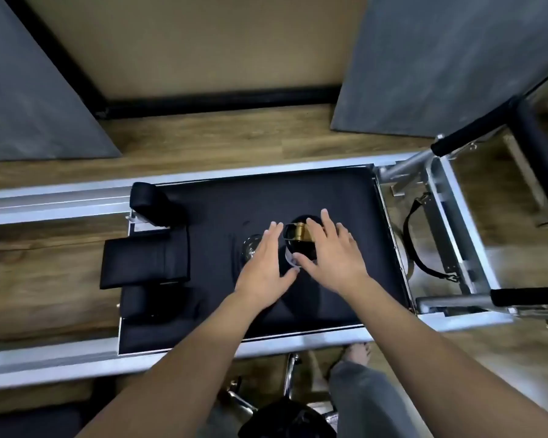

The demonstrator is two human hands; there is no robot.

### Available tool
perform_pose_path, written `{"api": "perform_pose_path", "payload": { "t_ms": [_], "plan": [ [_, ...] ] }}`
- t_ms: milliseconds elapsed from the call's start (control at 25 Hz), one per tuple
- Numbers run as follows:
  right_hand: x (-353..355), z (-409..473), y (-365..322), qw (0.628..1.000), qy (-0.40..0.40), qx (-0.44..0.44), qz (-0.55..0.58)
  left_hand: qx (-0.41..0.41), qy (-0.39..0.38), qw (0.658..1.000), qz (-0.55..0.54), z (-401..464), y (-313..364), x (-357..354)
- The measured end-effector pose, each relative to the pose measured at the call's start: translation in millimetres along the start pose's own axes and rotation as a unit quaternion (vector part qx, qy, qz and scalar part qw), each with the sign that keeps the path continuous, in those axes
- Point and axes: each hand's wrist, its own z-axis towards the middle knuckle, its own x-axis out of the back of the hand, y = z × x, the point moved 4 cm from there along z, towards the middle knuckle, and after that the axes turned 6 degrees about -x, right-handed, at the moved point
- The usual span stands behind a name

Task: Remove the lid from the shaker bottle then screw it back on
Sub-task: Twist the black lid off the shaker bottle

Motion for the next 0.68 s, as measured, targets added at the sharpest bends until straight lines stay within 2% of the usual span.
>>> {"api": "perform_pose_path", "payload": {
  "t_ms": [120,280,520,680],
  "plan": [
    [-12.3,22.7,8.2,1.000,0.029,0.004,0.006,0.062,0.055,0.988,-0.131,9.4,-17.5,-36.6],
    [-19.1,42.8,8.6,0.997,0.064,0.039,-0.009,0.089,0.086,0.960,-0.250,16.5,-30.9,-85.5],
    [-36.8,56.3,2.9,0.990,0.119,0.060,-0.041,0.096,0.129,0.935,-0.315,41.6,-43.9,-122.2],
    [-47.4,63.3,-0.1,0.980,0.180,0.041,-0.067,0.060,0.182,0.951,-0.243,62.6,-63.6,-131.1]
  ]
}}
